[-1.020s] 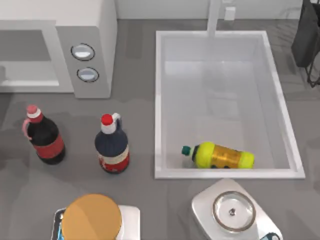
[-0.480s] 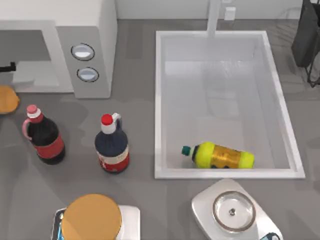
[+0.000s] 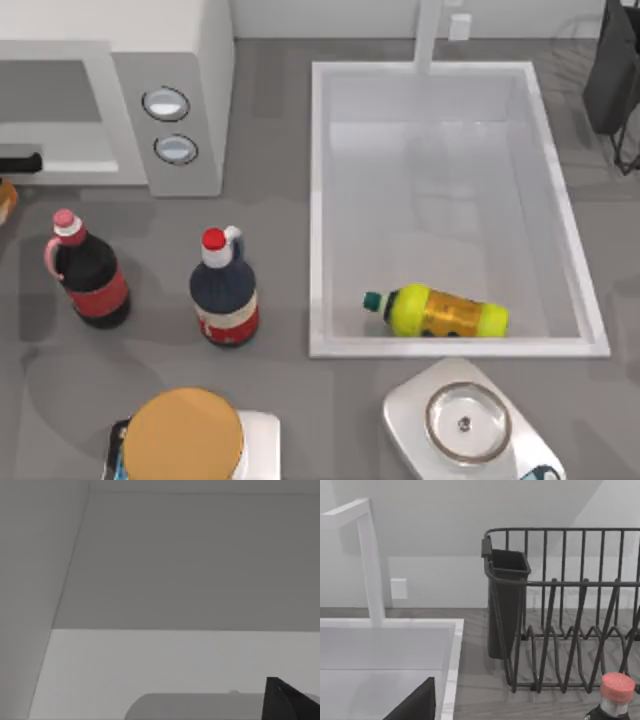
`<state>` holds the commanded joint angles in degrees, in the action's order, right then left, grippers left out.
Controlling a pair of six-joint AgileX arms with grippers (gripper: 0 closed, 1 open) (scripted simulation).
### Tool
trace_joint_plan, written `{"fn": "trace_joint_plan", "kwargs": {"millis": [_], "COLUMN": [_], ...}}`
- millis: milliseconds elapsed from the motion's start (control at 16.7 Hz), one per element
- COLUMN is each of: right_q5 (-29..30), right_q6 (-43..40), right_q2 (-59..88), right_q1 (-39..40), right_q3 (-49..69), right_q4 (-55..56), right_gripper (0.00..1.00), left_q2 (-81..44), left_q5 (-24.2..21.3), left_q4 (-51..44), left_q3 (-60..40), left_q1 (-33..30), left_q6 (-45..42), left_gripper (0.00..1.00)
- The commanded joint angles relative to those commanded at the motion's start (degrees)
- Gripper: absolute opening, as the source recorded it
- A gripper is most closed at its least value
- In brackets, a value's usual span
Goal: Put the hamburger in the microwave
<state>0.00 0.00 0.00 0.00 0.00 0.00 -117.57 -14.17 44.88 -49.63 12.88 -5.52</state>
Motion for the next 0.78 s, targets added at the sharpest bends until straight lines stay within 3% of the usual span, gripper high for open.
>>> {"fn": "trace_joint_plan", "kwargs": {"millis": [240, 780], "right_q5": [0.0, 0.0], "right_q6": [0.0, 0.0], "right_q2": [0.0, 0.0], "right_q1": [0.0, 0.0], "right_q3": [0.0, 0.0], "right_q4": [0.0, 0.0], "right_gripper": [1.00, 1.00], "left_q2": [0.1, -3.4], "left_q5": [-0.1, 0.4], "left_q4": [6.9, 5.2], "left_q3": [4.8, 0.8], "left_q1": [0.1, -0.5], "left_q6": [-0.3, -0.1], "left_gripper": [0.00, 0.00]}}
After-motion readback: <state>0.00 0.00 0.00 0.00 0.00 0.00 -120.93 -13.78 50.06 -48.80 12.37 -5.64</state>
